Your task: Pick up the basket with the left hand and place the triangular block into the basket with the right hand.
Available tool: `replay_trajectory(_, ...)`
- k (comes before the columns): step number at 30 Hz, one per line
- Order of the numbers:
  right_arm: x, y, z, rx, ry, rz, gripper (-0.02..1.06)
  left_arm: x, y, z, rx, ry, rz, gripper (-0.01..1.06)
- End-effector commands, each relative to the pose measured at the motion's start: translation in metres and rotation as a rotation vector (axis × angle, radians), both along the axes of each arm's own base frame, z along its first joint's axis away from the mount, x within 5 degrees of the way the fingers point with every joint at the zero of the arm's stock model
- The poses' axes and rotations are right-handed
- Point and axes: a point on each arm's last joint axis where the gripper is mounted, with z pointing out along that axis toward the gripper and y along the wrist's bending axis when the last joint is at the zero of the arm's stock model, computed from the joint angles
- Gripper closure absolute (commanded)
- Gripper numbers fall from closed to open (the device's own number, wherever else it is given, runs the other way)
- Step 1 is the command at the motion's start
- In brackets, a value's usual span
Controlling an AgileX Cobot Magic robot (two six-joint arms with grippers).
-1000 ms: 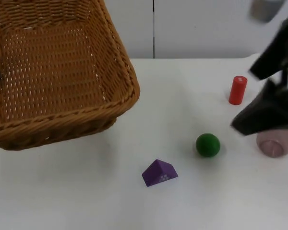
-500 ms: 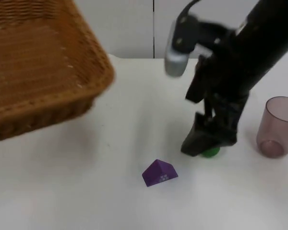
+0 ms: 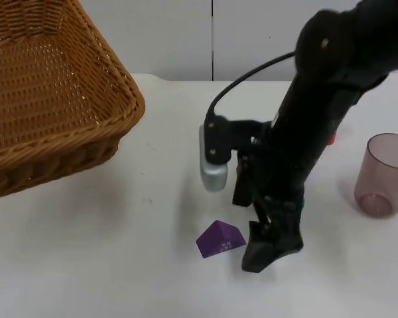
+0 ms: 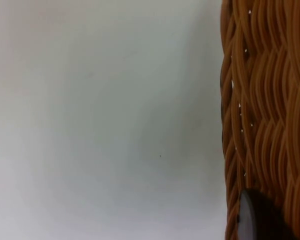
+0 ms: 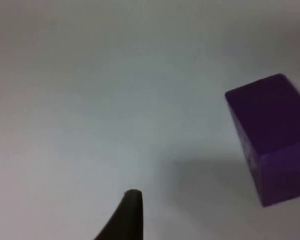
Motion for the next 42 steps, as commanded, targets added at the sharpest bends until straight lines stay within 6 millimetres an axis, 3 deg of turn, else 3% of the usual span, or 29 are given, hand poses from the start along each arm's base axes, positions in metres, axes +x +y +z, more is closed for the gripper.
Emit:
replay_trajectory(1, 0.004, 0.006, -0.002, 0.005, -0.002, 0.028, 0.13, 0.0, 0.0, 0.002, -0.012, -0.01, 0.015, 1.05)
replay_trajectory(9, 0.007, 0.022, -0.001, 0.017, -0.025, 0.06, 0.13, 0.0, 0.0, 0.002, -0.013, -0.009, 0.014, 1.05)
replay_trajectory(14, -0.003, 0.031, -0.012, -0.027, -0.016, 0.104, 0.13, 0.0, 0.0, 0.002, -0.01, -0.011, 0.013, 1.05)
replay_trajectory(17, -0.007, 0.033, -0.022, -0.066, 0.001, 0.11, 0.13, 0.0, 0.0, 0.002, -0.01, -0.011, 0.013, 1.05)
replay_trajectory(25, -0.006, 0.033, -0.023, -0.062, -0.009, 0.1, 0.17, 0.0, 0.001, 0.002, -0.005, -0.015, 0.012, 1.05)
replay_trajectory(27, -0.006, 0.033, -0.023, -0.063, -0.007, 0.093, 0.31, 0.0, 0.001, 0.002, -0.005, -0.015, 0.012, 1.05)
replay_trajectory(28, -0.006, 0.033, -0.023, -0.063, -0.007, 0.093, 0.31, 0.0, 0.001, 0.002, -0.005, -0.015, 0.012, 1.05)
replay_trajectory(30, -0.005, 0.034, -0.023, -0.058, -0.013, 0.077, 0.55, 0.0, 0.001, 0.002, -0.005, -0.015, 0.012, 1.05)
replay_trajectory(32, -0.002, 0.035, -0.022, -0.048, -0.026, 0.024, 0.91, 0.0, 0.001, 0.002, -0.005, -0.015, 0.012, 1.05)
replay_trajectory(33, -0.002, 0.035, -0.022, -0.048, -0.026, 0.024, 0.91, 0.0, 0.001, 0.002, -0.005, -0.015, 0.012, 1.05)
replay_trajectory(34, -0.001, 0.035, -0.022, -0.048, -0.037, -0.003, 1.05, 0.0, 0.001, 0.002, -0.005, -0.015, 0.012, 1.05)
replay_trajectory(39, 0.006, 0.032, -0.009, -0.069, -0.102, -0.087, 1.04, 0.001, 0.0, 0.003, -0.015, -0.017, 0.017, 1.05)
replay_trajectory(42, 0.009, 0.027, 0.018, -0.045, -0.132, -0.189, 1.04, 0.001, 0.0, 0.003, -0.021, -0.019, 0.019, 1.05)
